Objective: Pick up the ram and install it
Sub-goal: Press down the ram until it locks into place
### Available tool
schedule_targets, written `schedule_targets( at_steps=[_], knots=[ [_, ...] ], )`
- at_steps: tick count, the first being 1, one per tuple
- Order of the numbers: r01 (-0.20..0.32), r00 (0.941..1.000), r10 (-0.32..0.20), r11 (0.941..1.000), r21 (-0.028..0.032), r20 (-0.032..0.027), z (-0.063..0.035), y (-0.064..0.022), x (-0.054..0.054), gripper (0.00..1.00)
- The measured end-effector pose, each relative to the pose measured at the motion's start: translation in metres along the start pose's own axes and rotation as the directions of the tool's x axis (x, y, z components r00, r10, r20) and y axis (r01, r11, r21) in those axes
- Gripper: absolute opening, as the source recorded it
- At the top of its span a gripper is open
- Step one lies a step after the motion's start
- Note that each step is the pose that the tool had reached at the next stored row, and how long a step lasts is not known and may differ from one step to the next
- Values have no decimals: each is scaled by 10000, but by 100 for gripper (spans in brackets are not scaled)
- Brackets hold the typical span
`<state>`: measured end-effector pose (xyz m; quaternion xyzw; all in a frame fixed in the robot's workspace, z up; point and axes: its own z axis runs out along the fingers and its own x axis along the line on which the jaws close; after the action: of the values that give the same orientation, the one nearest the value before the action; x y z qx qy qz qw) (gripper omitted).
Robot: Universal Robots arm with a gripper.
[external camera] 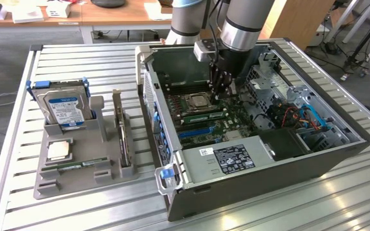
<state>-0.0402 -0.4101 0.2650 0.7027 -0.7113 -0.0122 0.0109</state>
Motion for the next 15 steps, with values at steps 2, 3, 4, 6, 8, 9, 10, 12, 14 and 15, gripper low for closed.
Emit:
schedule_targets(
  at_steps=[2,3,4,6,8,9,10,12,14,15],
  knots=[
    [1,10000,-1,10000,-1,-1,-1,6,0,11],
    [1,10000,-1,10000,-1,-2,0,14,0,11],
    [0,10000,0,10000,-1,-1,0,26,0,11],
    [1,10000,-1,10000,-1,-1,1,48,1,11],
    [0,10000,0,10000,-1,-1,2,73,1,11],
    [-1,10000,1,10000,-1,-1,2,76,1,11],
    [0,10000,0,10000,0,-1,2,75,1,11],
    [0,10000,0,10000,-1,-1,2,76,1,11],
    [1,10000,-1,10000,0,-1,2,75,1,11],
    [0,10000,0,10000,0,-1,2,76,1,11]
  ],
)
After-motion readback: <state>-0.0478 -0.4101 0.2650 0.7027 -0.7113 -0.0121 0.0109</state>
